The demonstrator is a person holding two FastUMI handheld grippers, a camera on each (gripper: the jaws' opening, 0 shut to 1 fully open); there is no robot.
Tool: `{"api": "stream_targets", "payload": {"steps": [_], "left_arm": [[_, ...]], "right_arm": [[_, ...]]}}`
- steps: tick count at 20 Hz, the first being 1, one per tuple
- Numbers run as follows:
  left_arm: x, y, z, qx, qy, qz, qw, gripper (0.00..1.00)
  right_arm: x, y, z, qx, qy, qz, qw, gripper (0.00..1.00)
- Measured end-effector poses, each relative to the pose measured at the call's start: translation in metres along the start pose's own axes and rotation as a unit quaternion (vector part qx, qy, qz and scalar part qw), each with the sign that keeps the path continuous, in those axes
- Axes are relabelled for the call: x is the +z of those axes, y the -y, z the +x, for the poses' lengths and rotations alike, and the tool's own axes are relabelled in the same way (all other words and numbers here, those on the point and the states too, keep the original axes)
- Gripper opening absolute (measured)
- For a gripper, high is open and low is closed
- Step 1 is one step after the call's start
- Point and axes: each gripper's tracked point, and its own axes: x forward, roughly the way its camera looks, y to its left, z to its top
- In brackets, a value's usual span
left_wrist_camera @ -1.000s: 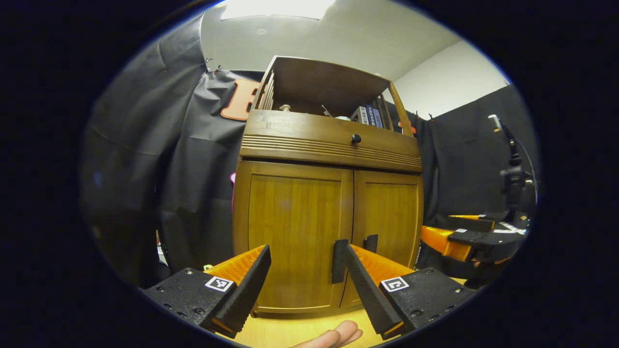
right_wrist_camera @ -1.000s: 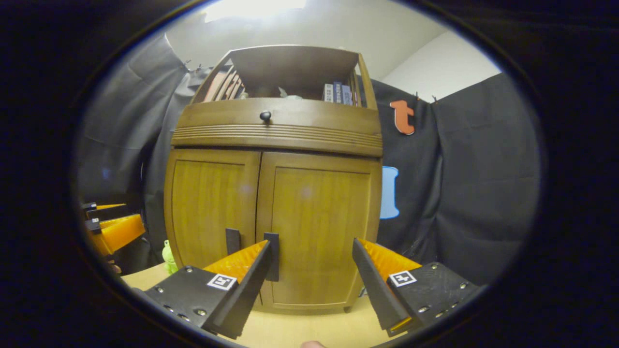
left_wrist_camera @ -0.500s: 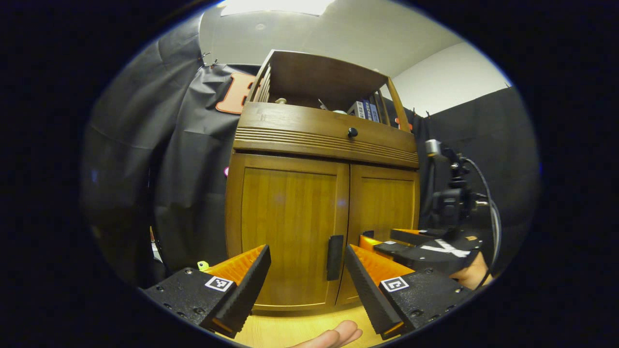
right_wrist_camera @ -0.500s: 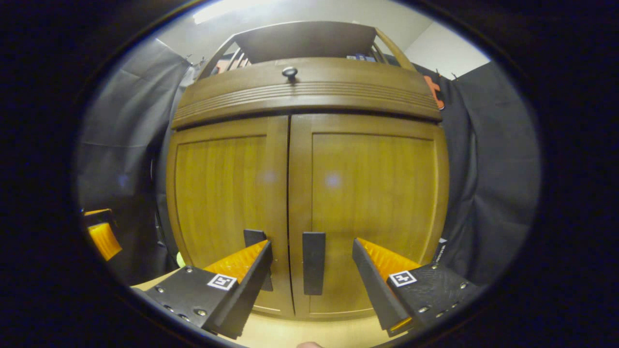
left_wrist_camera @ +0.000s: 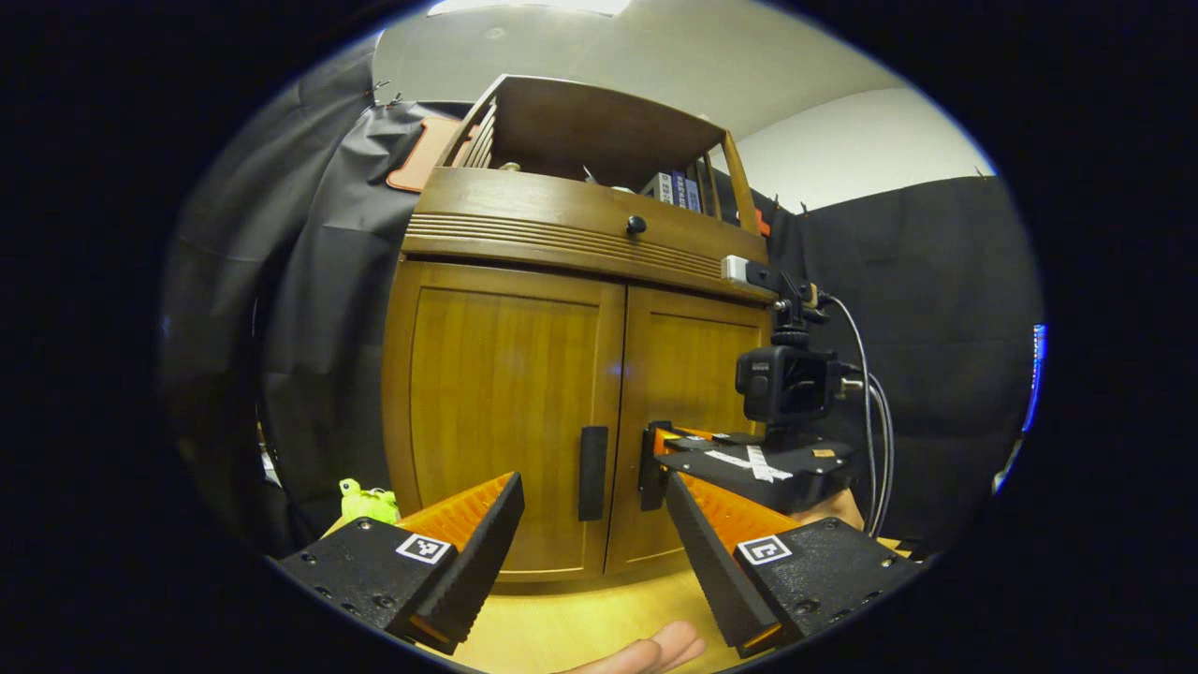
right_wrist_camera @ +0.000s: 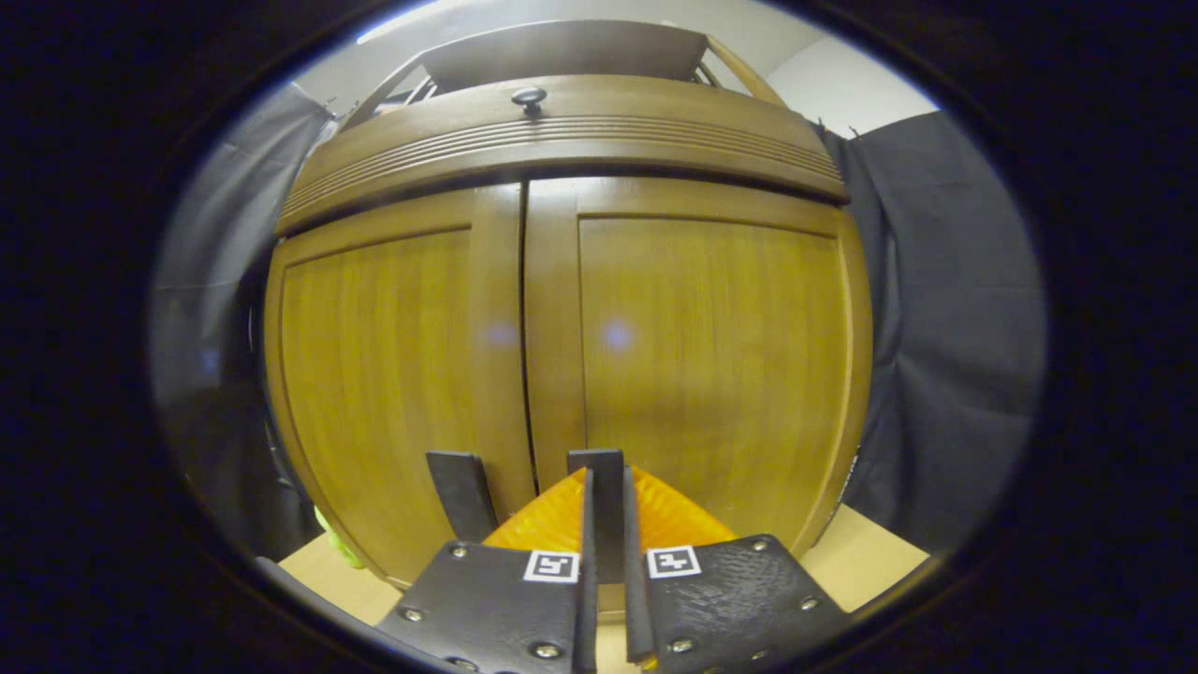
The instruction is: Open the right door of the double-door shoe cabinet with the right hand, and open the left door with the left hand.
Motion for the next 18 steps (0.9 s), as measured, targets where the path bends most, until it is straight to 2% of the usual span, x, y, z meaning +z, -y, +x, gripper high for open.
{"api": "stream_targets", "payload": {"steps": [1,3,5,6,7,8,9,10,11,12,13,18], "left_arm": [[-0.003,0.003,0.0,-0.003,-0.002,0.002,1.0,0.95],[-0.006,0.011,0.0,-0.008,-0.006,0.01,1.0,0.92],[-0.005,0.017,-0.002,-0.013,0.0,0.019,1.0,0.9],[-0.007,0.018,-0.003,-0.011,-0.001,0.022,1.0,0.95],[-0.008,0.02,-0.003,-0.014,-0.002,0.02,1.0,0.94],[-0.01,0.021,-0.002,-0.015,-0.005,0.017,1.0,0.94],[-0.011,0.02,-0.003,-0.014,-0.006,0.016,1.0,0.94],[-0.011,0.02,-0.003,-0.012,-0.006,0.018,1.0,0.91],[-0.011,0.02,-0.002,-0.012,-0.004,0.021,1.0,0.94],[-0.009,0.02,-0.001,-0.011,-0.002,0.025,1.0,0.94],[-0.009,0.018,-0.001,-0.008,0.002,0.028,1.0,0.9],[-0.009,0.015,0.001,0.0,0.004,0.037,0.999,0.94]], "right_arm": [[0.0,-0.004,-0.002,0.013,-0.001,0.008,1.0,0.12],[-0.001,-0.013,-0.005,0.046,0.002,0.011,0.999,0.12],[-0.003,-0.007,-0.005,0.045,0.01,0.0,0.999,0.44],[-0.003,-0.011,-0.003,0.055,0.009,-0.001,0.998,0.6],[-0.006,-0.012,0.003,0.05,0.007,-0.008,0.999,0.63],[-0.01,-0.006,0.01,0.035,0.002,-0.017,0.999,0.6],[-0.018,-0.013,0.015,0.048,-0.009,-0.021,0.999,0.62],[-0.025,-0.009,0.023,0.033,-0.013,-0.04,0.999,0.61],[-0.027,-0.006,0.045,0.033,-0.007,-0.04,0.999,0.6],[-0.022,-0.002,0.03,0.035,-0.006,-0.036,0.999,0.27],[-0.023,-0.004,0.018,0.046,-0.002,-0.032,0.998,0.27],[-0.023,0.002,-0.012,0.081,0.002,-0.025,0.996,0.26]]}}
